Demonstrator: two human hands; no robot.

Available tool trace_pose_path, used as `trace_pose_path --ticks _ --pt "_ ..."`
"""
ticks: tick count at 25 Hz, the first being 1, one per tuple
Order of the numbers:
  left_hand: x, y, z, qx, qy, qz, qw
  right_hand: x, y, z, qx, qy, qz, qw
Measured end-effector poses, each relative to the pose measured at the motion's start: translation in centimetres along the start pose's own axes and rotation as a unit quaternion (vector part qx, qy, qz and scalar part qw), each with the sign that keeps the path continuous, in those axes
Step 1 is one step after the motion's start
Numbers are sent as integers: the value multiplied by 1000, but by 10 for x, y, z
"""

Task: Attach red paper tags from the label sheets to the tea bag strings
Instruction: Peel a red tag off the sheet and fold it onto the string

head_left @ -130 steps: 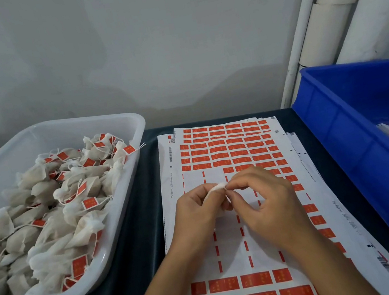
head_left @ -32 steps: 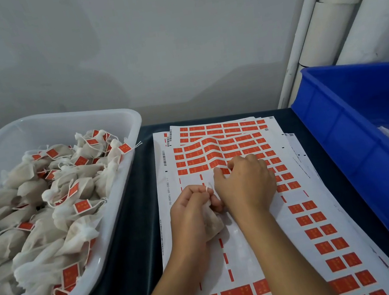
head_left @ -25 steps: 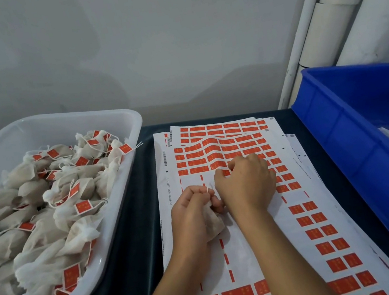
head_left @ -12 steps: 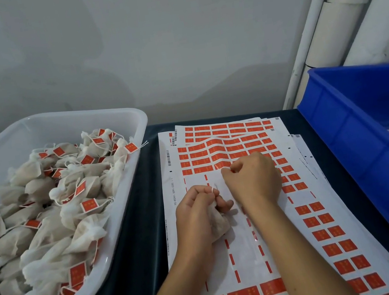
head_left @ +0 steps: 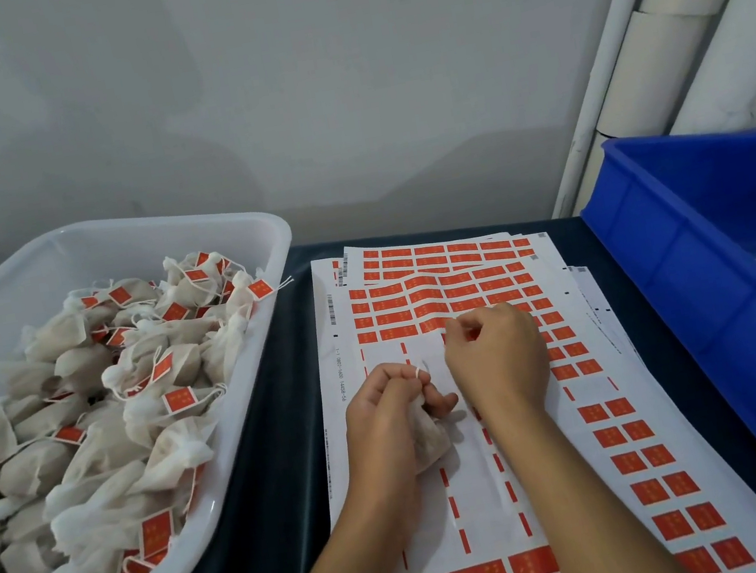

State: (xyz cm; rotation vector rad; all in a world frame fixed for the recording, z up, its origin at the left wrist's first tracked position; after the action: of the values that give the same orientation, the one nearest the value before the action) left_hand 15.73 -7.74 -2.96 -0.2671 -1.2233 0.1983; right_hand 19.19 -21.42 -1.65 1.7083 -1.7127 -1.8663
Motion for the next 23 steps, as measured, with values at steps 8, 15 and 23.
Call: trace_pose_path --ticks 8,15,23 --pt "-2 2 -2 -4 -6 4 1000 16 4 -4 -32 53 -24 998" --pt "-6 -1 -6 -8 -2 20 1000 11 0 -1 -4 49 21 999" --pt "-20 -4 -25 21 49 -12 998 5 -8 -12 4 22 38 999"
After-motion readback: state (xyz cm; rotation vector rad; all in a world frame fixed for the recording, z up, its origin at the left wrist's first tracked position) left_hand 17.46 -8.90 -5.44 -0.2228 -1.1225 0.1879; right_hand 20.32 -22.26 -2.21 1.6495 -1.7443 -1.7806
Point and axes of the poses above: each hand's wrist, its own z-axis away from the middle knuckle, its own y-axis out of the back of the hand, x = y × z, the point moved 3 cm from there along -z, towards the middle knuckle
